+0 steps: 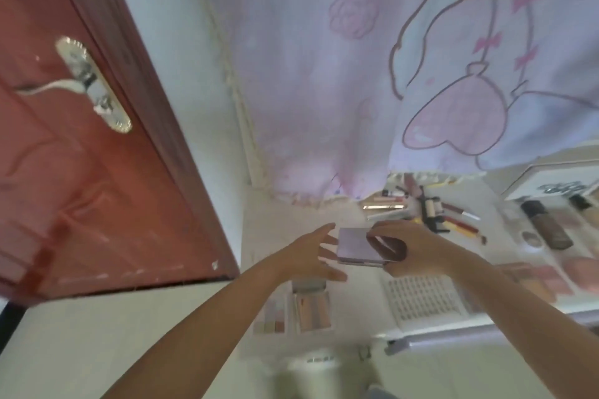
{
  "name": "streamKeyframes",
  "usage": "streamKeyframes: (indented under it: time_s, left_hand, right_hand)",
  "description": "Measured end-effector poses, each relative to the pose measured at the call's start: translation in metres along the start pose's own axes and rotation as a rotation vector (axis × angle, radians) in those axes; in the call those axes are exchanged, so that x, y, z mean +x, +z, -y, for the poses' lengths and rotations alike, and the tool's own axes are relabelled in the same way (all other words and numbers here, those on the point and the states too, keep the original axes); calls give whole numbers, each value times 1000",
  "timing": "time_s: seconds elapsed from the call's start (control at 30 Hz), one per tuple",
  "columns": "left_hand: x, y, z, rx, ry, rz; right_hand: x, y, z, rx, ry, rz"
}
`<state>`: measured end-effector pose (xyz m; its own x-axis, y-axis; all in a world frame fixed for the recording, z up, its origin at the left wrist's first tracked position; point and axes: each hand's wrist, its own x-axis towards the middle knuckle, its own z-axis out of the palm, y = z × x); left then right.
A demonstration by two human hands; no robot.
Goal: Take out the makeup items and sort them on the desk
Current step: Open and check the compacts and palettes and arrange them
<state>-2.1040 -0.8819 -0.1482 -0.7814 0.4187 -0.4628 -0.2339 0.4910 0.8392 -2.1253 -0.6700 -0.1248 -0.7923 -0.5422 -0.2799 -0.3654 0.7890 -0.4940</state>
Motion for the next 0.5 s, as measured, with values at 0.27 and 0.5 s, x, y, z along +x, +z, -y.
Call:
streamKeyframes:
  time_s: [0.27, 0.5]
  left_hand:
    - [4, -55, -116, -296, 520, -227]
    - [1, -87, -178, -388, 653, -370]
  right_hand:
    - [-9, -121, 37, 284, -192, -442]
    - [1, -182, 64, 102, -354, -518]
